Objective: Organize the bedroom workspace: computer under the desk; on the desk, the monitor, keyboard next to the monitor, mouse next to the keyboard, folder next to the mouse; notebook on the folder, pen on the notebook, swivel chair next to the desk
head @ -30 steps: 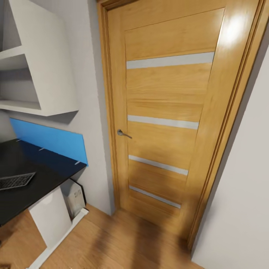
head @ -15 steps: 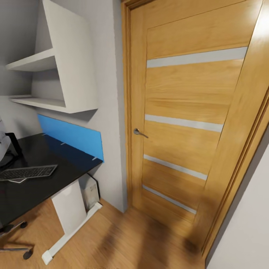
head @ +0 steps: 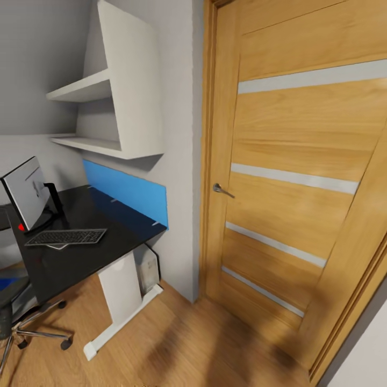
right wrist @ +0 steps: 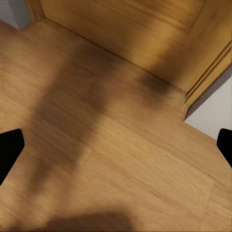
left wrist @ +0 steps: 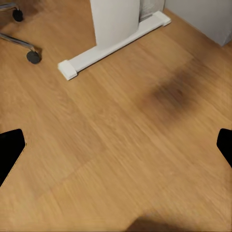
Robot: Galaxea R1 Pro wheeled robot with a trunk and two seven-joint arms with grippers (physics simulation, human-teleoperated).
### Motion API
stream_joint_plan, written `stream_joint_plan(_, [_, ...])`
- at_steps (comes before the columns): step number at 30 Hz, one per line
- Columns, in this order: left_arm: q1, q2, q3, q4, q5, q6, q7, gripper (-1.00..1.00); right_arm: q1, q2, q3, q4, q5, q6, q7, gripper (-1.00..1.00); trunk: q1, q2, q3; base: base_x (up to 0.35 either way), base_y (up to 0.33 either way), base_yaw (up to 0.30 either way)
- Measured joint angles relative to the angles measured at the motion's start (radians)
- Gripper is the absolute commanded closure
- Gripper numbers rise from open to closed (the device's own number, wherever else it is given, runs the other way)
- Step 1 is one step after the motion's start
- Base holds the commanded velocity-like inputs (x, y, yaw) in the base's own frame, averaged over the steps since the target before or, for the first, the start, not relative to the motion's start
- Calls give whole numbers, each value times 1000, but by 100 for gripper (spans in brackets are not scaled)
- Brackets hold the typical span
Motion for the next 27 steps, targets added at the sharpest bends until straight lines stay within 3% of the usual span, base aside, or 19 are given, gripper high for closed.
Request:
stream_joint_plan(18, [0, 7, -2, 0, -8, -9, -3, -100, 1, 0, 0, 0, 1, 0, 0, -100, 0, 0, -15, 0, 0, 222])
stream_joint_plan(23, [1, 6, -4, 14, -56, -11, -8, -100, 0, -1, 0, 0, 1, 0, 0, -100, 0, 0, -19, 0, 0, 217])
stream_joint_plan(27, [1, 8, -4, 16, -72, -10, -10, -100, 0, -1, 0, 0, 1, 0, 0, -100, 0, 0, -23, 0, 0, 217])
